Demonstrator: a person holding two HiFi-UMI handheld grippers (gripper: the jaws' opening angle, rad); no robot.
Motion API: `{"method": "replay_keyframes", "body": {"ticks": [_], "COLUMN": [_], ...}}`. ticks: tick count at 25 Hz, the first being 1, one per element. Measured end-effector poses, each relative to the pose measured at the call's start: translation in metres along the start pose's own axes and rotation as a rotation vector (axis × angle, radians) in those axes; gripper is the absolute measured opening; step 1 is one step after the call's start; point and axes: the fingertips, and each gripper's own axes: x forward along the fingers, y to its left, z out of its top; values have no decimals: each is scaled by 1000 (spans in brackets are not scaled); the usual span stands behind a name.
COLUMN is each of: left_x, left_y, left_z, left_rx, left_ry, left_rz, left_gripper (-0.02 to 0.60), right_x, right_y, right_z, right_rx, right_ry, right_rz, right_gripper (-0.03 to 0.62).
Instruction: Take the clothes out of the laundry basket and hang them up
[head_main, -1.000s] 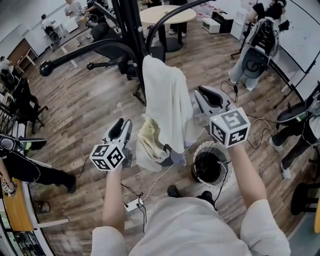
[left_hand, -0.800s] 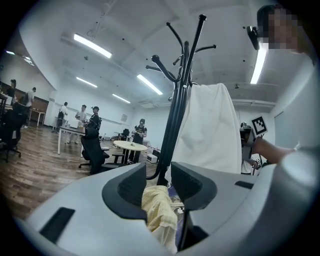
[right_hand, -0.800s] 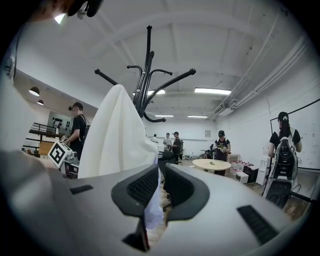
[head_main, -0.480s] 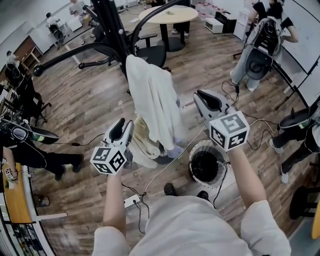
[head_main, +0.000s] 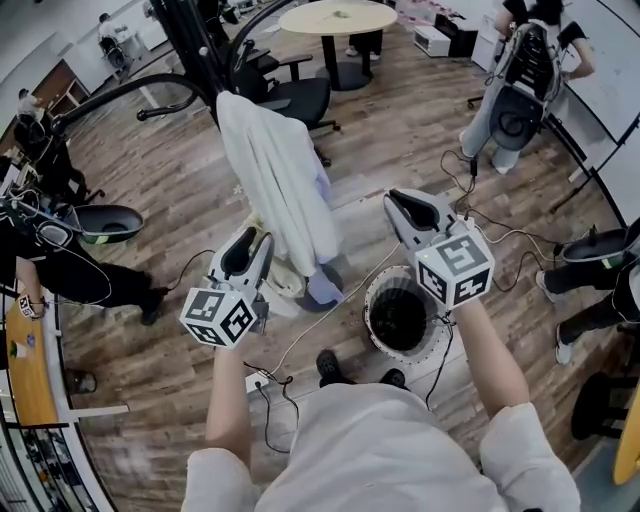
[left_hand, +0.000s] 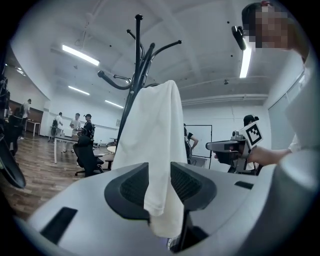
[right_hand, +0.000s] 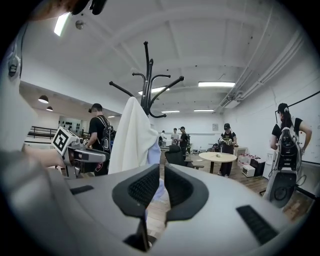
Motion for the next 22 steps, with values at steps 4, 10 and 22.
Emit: {"method": "replay_keyframes", "body": {"ticks": [4,10,22], "left_x": [0,4,20], "left_y": [-31,-82,-178], "left_z": [-4,-8,-22], "left_rx": [18,33,24], "left_ry": [12,12,-3], "left_rz": [-15,-57,-142], "left_gripper": [140,114,66], "right_x": [-23,-64,-139], "right_y": [0,-4,-15], "right_z": [-11,-29,-63], "right_rx": [8,18,64], "right_ry": [2,10,23], "right_rz": [8,12,-17], "right_gripper": [37,21,8]}}
